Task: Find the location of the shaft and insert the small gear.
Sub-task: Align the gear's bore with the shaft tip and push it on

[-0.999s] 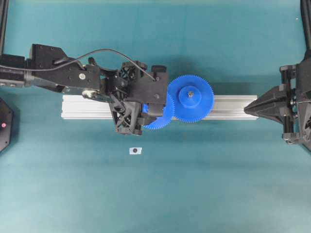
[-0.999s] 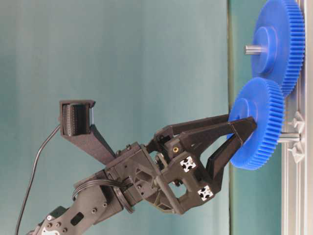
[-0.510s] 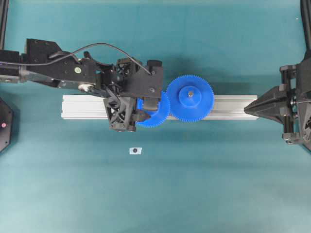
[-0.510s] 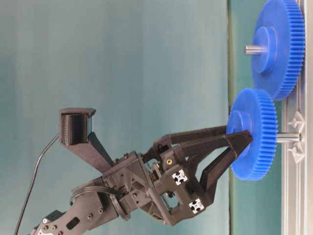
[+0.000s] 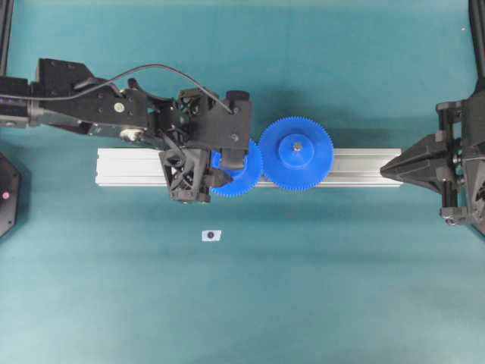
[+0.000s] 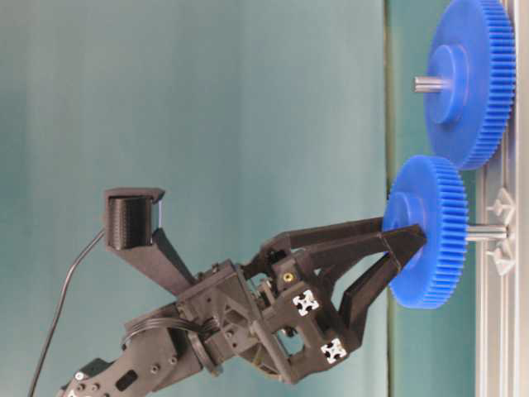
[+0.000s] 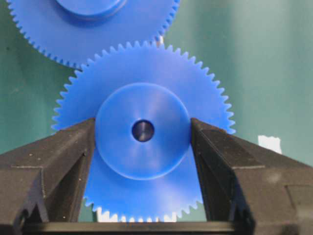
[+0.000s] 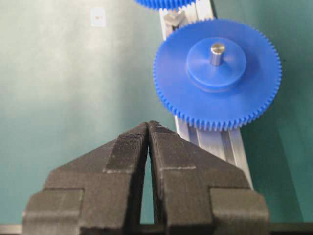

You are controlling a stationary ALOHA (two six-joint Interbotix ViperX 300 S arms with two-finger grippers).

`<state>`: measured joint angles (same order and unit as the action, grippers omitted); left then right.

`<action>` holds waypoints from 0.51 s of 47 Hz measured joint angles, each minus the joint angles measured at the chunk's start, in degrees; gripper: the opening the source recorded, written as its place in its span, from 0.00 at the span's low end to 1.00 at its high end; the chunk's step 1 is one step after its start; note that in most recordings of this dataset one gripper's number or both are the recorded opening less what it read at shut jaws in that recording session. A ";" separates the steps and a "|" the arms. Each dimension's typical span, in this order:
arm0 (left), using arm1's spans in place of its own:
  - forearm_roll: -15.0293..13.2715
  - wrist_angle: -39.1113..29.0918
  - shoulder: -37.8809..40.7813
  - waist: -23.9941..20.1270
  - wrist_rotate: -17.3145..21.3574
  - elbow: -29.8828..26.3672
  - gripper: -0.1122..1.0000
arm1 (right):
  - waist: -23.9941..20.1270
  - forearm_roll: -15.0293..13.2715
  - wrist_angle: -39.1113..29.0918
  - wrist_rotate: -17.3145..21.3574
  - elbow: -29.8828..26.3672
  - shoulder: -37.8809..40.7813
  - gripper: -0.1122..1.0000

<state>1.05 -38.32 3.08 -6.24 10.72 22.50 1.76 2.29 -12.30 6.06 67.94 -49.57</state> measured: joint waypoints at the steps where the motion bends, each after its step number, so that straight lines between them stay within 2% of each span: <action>1: 0.00 -0.09 0.00 0.09 0.00 0.00 0.69 | 0.00 0.00 0.00 0.00 0.00 0.00 0.20; 24: 0.09 0.18 0.18 0.00 -0.62 -0.79 0.69 | 0.00 0.00 0.44 0.00 0.09 -0.09 0.20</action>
<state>1.14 -38.14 3.25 -6.24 10.11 21.71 1.76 2.29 -11.87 6.06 68.03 -49.66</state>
